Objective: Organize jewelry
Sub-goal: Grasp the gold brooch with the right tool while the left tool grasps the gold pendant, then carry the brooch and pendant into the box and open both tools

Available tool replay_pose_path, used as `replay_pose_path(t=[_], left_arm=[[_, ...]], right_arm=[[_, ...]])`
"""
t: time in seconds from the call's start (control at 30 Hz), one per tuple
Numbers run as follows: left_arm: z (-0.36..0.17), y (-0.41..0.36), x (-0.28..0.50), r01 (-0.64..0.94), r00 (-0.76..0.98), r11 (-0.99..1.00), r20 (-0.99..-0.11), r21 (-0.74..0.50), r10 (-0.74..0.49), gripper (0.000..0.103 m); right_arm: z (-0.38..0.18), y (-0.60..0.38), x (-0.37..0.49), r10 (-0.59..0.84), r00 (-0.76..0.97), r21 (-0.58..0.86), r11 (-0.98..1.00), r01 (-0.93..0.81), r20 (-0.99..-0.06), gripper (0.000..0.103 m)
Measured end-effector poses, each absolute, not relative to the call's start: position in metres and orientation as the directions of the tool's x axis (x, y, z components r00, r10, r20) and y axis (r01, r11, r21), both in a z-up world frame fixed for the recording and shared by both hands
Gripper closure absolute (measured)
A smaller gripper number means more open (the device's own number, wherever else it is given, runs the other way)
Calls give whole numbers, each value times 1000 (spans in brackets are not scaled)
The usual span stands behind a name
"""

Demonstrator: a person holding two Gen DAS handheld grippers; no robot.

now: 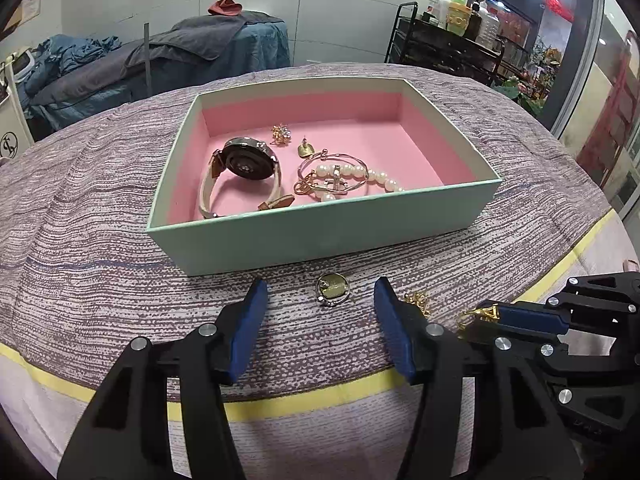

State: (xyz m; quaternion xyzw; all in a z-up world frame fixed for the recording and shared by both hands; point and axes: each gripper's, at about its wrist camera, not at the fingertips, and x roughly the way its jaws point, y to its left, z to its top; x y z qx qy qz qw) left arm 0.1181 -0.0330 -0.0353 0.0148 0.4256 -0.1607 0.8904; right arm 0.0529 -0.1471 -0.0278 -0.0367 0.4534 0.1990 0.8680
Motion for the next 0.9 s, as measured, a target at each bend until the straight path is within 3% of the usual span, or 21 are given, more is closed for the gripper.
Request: replay_pose_path(t=[0.07, 0.23, 0.3, 0.9], left_arm=[[-38, -40, 121, 316, 571, 943, -773, -102, -275, 51], [-40, -45, 126, 326, 572, 939, -769, -108, -287, 77], [-40, -45, 127, 324, 572, 939, -767, -113, -290, 83], [-25, -31, 84, 324, 630, 940, -718, -103, -296, 83]], right_arm=[[-28, -146, 53, 308, 513, 111, 919, -379, -802, 92], [-29, -148, 51, 306, 516, 114, 922, -370, -800, 92], [-30, -148, 51, 306, 515, 116, 923, -368, -801, 93], [-31, -150, 48, 314, 520, 121, 921, -371, -795, 92]])
